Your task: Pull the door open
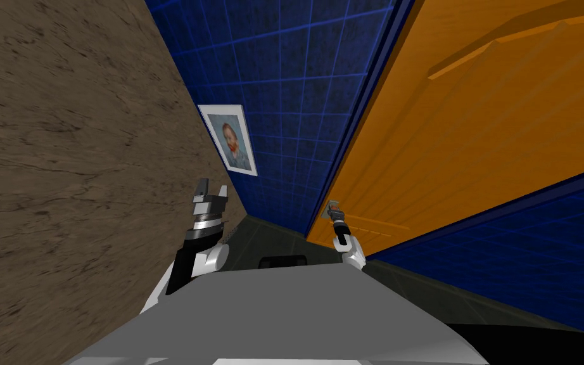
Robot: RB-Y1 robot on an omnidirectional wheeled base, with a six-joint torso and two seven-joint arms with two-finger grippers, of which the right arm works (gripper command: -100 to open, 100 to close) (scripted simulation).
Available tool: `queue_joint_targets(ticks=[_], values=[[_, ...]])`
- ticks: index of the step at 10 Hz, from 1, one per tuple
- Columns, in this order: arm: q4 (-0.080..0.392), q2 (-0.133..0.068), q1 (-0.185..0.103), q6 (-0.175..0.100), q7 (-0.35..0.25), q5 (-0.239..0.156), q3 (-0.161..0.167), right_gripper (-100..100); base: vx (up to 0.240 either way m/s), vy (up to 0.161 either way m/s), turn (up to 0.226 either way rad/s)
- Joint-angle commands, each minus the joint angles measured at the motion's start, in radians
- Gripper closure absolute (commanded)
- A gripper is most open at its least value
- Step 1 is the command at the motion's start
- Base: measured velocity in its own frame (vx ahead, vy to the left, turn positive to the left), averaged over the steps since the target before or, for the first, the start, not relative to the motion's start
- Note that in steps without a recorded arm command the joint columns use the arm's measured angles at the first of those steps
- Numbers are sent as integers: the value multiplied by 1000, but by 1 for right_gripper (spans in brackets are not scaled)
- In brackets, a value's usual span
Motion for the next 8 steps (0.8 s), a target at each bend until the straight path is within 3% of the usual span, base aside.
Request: queue_joint_targets(ticks=[1,8], values=[[-1,-5,1,-2,-28,-32,13,100,-45,-2,16],[-19,-32,17,-9,-188,-226,101,100,-66,-10,12]])
